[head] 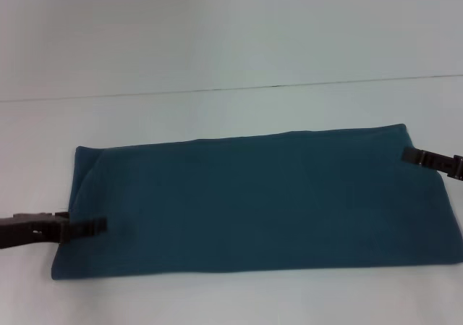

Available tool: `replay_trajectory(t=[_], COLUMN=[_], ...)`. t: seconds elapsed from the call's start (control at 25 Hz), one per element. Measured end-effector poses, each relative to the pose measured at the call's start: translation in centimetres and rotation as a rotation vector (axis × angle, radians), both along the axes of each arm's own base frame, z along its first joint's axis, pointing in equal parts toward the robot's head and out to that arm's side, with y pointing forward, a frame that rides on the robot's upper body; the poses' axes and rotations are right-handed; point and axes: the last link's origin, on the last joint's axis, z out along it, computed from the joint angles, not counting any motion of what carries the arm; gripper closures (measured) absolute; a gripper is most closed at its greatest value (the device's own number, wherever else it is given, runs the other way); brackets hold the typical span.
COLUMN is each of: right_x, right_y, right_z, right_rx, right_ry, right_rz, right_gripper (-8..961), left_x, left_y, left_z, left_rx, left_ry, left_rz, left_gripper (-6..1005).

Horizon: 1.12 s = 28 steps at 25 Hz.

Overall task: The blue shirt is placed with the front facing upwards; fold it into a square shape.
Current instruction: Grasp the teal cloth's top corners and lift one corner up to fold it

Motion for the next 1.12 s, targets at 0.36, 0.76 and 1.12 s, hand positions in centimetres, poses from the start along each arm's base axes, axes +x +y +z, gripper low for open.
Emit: replay_trajectory(t=[0.36, 0.76, 1.12], right_x=[0.0, -0.1, 0.0], right_y=[0.0, 0.0, 0.0], right_z=[0.0, 0.0, 0.0], right_rx=[0.001, 0.000, 0.000], right_ry=[0.001, 0.003, 0.003], right_rz=[-0.001, 0.002, 0.001], right_gripper=[408, 408, 408], left_x=[0.4, 0.5, 0.8], left_y=[-0.1, -0.1, 0.0], left_z=[-1.3, -2.0, -1.4], left_rx=[-0.051, -0.071, -0.066], left_ry=[0.000, 0.002, 0.009], left_rz=[-0.015, -0.020, -0.040], left_gripper=[89, 90, 90])
